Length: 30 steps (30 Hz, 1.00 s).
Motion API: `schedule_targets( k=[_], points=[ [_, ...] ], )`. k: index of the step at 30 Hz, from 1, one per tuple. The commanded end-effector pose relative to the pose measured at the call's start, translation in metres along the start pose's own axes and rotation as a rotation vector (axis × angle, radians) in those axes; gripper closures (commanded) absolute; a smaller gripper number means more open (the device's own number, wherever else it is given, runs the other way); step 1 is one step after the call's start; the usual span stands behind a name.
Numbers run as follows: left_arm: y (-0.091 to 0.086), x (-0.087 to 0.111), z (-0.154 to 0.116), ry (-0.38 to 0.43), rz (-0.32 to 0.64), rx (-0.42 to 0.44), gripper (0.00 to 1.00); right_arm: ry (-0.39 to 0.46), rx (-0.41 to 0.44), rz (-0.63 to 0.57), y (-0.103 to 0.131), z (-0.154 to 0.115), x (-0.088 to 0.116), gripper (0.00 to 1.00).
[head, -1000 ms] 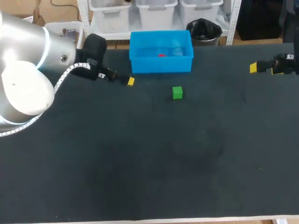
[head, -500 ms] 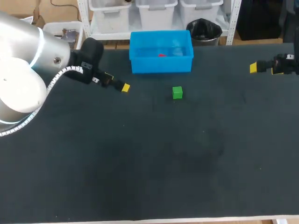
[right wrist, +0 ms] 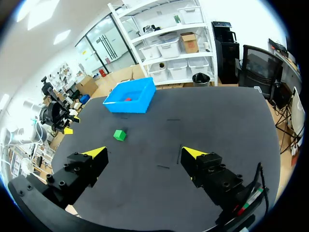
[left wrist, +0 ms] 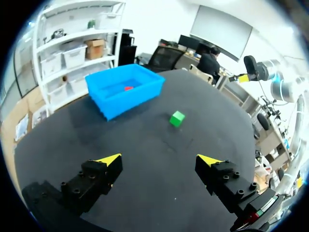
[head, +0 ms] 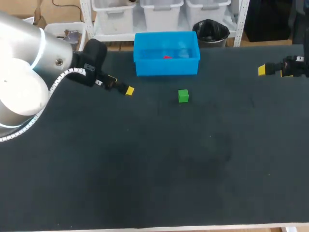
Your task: Use the left arm to pick the red cube and place it into the blue plastic box first, then use the right arm to grasp the green cube and put it into the same blue plastic box after the first action is fully finished.
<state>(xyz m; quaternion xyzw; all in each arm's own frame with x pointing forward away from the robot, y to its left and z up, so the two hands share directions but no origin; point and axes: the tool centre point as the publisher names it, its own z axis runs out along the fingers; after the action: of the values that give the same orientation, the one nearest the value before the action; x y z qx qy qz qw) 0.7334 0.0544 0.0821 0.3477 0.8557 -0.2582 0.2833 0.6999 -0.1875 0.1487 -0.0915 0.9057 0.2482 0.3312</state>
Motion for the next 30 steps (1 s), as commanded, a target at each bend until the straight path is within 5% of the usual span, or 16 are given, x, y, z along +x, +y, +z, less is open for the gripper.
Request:
schedule_targets(
  k=[1,16,30],
  points=[
    [0.001,0.001,0.0,-0.006,0.002,0.005,0.0,0.001,0.005,0.001,0.001,0.0,0.0,0.0],
    [0.001,0.001,0.0,-0.006,0.002,0.005,0.0,-0.001,0.003,-0.002,0.011,-0.003,0.001,0.0],
    [0.001,0.001,0.0,-0.006,0.002,0.005,0.0,0.092,-0.028,-0.044,0.043,0.032,-0.005,0.0]
  ],
)
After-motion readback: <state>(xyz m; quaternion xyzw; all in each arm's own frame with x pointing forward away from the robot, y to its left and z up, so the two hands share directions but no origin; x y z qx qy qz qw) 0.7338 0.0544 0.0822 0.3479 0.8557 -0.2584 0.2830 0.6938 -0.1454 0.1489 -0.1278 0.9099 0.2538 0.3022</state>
